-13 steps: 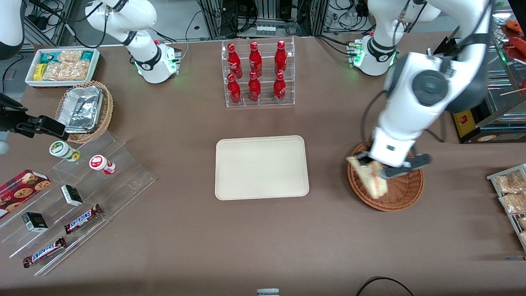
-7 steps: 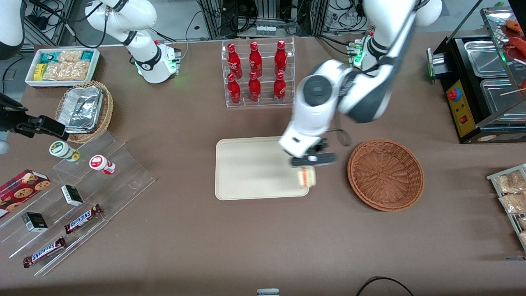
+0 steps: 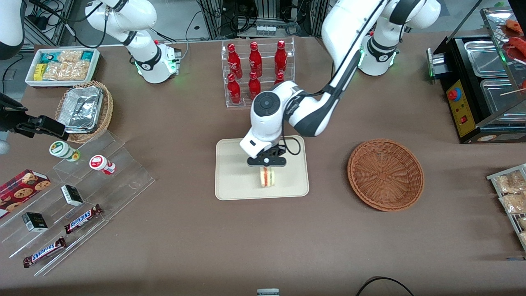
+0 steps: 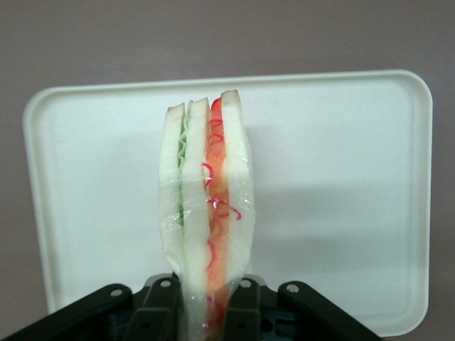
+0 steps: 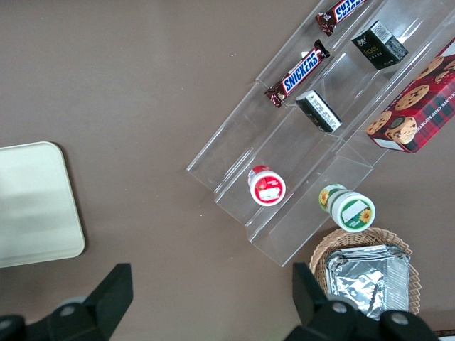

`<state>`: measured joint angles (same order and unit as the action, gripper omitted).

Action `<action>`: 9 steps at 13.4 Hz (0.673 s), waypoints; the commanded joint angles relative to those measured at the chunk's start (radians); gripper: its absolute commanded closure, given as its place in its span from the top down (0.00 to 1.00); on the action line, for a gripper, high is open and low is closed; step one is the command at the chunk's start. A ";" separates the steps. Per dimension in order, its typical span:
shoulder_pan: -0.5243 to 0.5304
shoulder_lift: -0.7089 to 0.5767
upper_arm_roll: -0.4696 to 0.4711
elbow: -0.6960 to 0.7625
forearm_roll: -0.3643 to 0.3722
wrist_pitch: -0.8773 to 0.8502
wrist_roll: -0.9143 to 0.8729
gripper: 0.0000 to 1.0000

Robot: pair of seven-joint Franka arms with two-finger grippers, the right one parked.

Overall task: Place sandwich from basket to tray
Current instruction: 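Lower the sandwich onto the tray and open the left gripper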

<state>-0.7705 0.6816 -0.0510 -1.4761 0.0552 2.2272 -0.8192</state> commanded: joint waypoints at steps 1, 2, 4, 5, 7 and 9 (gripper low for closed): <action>-0.029 0.070 0.014 0.059 0.018 0.031 -0.032 0.00; -0.042 0.087 0.014 0.065 0.022 0.032 -0.032 0.00; -0.049 0.102 0.014 0.065 0.023 0.031 -0.029 0.00; -0.050 0.108 0.014 0.062 0.023 0.029 -0.026 0.00; -0.069 0.118 0.014 0.060 0.025 0.029 -0.026 0.00; -0.069 0.118 0.016 0.059 0.026 0.028 -0.026 0.99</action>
<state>-0.8193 0.7836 -0.0505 -1.4470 0.0621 2.2613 -0.8262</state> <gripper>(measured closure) 0.767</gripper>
